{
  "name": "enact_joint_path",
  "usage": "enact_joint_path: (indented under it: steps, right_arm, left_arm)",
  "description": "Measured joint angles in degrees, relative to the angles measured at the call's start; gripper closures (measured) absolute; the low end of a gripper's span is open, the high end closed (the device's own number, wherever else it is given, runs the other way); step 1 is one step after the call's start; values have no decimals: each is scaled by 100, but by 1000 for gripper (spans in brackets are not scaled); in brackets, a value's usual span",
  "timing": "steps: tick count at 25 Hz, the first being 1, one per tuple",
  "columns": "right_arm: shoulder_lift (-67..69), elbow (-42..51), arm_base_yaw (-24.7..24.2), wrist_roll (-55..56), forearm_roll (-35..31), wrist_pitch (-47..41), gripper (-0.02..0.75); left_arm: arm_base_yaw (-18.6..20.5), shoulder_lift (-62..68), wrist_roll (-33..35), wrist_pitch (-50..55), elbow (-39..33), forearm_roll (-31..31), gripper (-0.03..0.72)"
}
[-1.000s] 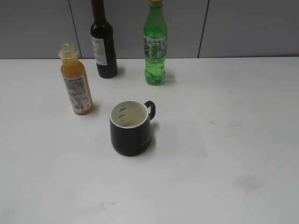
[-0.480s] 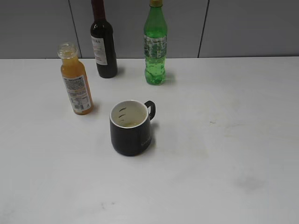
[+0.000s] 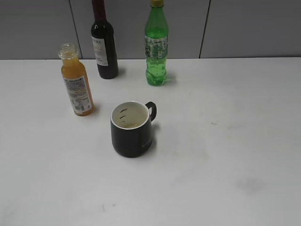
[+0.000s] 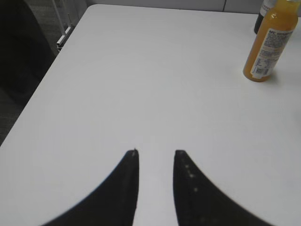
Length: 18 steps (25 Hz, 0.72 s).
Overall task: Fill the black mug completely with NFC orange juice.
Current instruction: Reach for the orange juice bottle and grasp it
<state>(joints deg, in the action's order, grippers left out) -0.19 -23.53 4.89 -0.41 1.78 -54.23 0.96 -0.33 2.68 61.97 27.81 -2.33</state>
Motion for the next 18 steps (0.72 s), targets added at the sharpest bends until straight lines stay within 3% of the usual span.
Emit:
enact_joint_path:
  steps: [6,7,11,12,18]
  right_arm:
    - [0,0,0,0,0,0,143]
    - [0,0,0,0,0,0,143]
    - [0,0,0,0,0,0,143]
    - [0,0,0,0,0,0,143]
    - [0,0,0,-6,0,0,143]
  left_arm:
    - [0,0,0,0,0,0,452]
    - [0,0,0,0,0,0,414]
    - [0,0,0,0,0,0,109]
    - [0,0,0,0,0,0,76]
    - [0,0,0,-6,0,0,53]
